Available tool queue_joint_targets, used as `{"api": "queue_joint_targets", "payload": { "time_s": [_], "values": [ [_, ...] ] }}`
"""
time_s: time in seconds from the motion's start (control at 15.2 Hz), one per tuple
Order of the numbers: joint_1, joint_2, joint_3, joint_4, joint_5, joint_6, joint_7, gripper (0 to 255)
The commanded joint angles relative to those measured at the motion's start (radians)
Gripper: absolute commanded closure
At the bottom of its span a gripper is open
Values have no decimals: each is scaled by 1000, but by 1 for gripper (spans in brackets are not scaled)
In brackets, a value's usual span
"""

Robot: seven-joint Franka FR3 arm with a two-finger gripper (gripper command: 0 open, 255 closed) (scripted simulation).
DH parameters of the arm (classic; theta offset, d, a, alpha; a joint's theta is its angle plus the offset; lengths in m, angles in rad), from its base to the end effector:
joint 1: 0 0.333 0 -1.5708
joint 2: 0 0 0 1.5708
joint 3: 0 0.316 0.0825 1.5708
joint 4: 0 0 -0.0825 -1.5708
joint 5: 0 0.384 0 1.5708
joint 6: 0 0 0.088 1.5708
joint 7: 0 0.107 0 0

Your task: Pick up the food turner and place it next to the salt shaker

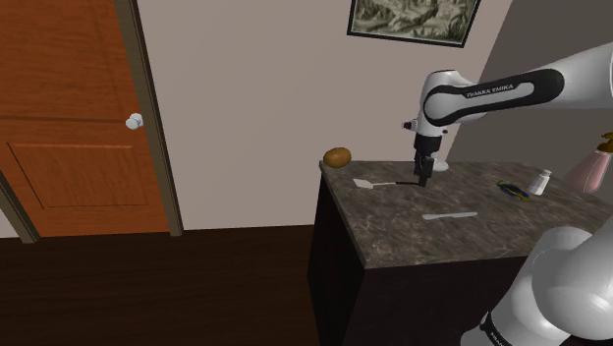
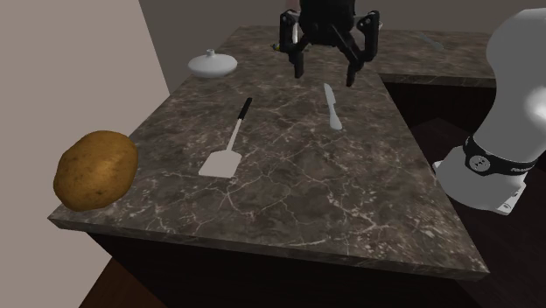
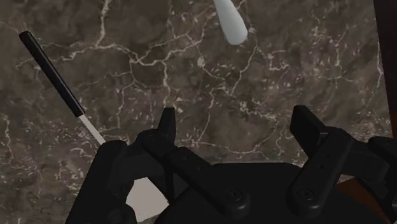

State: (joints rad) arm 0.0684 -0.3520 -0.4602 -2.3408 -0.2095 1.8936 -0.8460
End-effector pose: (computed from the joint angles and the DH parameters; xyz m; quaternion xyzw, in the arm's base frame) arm 0.3944 -0.1870 0.4457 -0.9580 -0.2795 0.0617 0.0181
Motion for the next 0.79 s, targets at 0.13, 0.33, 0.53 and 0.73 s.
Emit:
{"api": "queue_joint_targets", "payload": {
  "time_s": [0.13, 0.33, 0.53, 0.73],
  "values": [
    [25, 151, -68, 80, 31, 101, -184, 0],
    [36, 273, -104, 151, 85, 165, -326, 0],
    [35, 398, -122, 233, 159, 216, -471, 0],
    [12, 523, -114, 328, 240, 251, -610, 0]
  ]
}}
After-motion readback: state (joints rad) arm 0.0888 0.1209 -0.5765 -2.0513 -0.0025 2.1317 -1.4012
